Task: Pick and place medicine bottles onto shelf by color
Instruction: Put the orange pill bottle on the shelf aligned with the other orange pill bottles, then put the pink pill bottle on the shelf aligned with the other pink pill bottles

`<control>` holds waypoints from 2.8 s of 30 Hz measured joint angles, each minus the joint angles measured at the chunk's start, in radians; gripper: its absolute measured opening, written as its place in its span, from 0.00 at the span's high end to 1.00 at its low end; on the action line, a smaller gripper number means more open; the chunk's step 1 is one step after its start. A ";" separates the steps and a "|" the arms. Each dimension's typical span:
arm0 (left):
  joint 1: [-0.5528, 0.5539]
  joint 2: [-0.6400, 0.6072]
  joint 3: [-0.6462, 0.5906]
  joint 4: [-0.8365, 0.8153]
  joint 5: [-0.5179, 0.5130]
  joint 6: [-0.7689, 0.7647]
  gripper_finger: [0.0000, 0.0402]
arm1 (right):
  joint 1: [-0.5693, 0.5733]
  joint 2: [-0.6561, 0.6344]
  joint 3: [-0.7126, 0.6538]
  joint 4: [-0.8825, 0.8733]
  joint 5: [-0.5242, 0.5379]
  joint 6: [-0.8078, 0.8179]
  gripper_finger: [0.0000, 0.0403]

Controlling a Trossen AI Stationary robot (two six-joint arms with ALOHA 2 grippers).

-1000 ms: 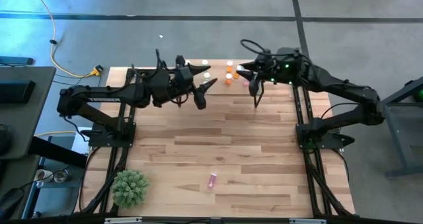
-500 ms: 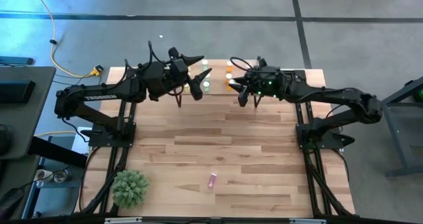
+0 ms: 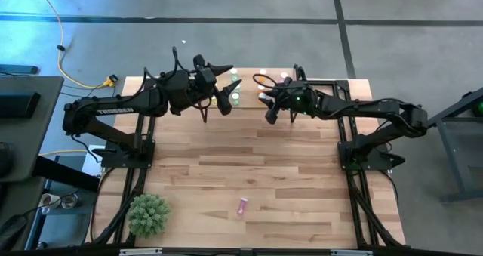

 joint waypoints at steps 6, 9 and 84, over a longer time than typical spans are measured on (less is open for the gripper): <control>0.000 0.000 0.000 -0.001 -0.002 0.000 0.42 | 0.001 0.027 0.000 0.008 -0.008 -0.058 0.73; 0.000 0.001 0.000 -0.001 -0.004 0.000 0.42 | 0.001 0.047 0.000 0.007 -0.006 -0.058 0.73; -0.160 -0.004 -0.001 -0.516 -0.003 -0.531 0.42 | 0.008 0.052 0.416 -0.408 0.046 0.021 0.60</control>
